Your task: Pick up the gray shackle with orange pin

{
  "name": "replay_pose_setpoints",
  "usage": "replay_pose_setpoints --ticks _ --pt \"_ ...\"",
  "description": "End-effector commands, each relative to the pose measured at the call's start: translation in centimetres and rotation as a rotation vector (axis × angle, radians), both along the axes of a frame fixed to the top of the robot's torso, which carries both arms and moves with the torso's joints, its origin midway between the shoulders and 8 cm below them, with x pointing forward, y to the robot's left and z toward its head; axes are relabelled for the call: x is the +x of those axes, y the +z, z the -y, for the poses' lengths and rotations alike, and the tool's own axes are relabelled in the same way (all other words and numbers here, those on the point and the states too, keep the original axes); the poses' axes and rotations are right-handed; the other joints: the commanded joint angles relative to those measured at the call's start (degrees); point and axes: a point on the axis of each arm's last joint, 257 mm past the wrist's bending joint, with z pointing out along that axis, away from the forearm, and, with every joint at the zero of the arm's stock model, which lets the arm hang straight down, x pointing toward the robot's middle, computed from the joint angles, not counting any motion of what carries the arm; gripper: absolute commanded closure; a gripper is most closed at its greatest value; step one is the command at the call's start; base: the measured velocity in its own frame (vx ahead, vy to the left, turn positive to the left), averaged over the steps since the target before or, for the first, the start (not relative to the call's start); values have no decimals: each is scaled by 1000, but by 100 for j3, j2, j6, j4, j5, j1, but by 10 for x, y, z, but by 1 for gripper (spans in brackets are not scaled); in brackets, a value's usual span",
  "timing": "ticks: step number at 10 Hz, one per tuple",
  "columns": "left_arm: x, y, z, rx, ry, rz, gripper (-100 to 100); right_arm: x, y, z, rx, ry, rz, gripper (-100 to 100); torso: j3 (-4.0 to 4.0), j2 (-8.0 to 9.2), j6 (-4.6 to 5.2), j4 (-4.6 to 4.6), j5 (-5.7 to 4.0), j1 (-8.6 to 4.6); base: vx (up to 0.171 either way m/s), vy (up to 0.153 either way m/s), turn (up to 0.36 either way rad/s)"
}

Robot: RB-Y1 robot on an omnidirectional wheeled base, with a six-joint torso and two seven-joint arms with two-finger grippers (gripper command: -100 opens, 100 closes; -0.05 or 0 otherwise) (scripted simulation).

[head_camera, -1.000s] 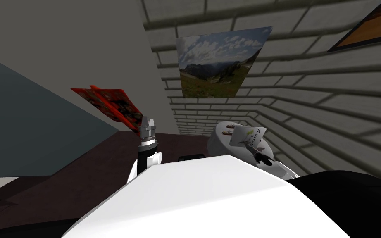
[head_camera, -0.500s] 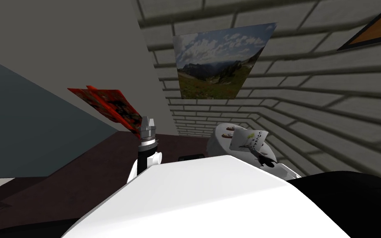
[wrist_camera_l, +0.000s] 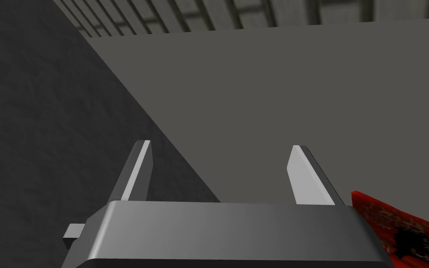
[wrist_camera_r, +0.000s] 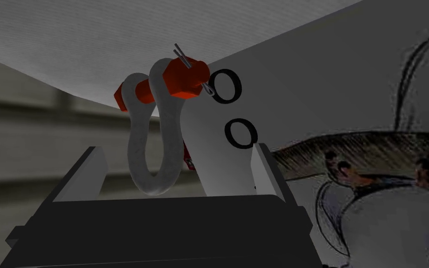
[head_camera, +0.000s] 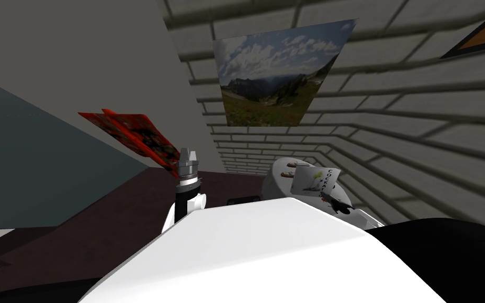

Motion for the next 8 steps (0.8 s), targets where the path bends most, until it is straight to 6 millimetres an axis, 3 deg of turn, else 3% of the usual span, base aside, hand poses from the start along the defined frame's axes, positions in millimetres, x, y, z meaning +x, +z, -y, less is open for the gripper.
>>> replay_pose_setpoints --ticks 1,2,6,7,8 --pt "0 0 0 0 0 0 0 0 0 0 0 0 0 0 0 0 0 0 0 0 2 -5 1" --pt "0 0 0 0 0 0 0 8 -4 -1 -2 -14 -1 -100 2 3 0 1 2 8 -48 -31 82" --pt "0 0 0 0 0 0 0 26 -14 -5 -1 -45 -5 -100 4 -1 -37 12 -22 -82 -95 -53 88" --pt "0 0 0 0 0 0 0 22 -14 -4 1 -38 -5 -100 1 -8 -41 13 -24 -99 -44 -25 22" --pt "0 0 0 0 0 0 0 22 -14 -4 1 -40 -6 100 -9 -26 -39 9 -24 -96 -9 -4 -4"
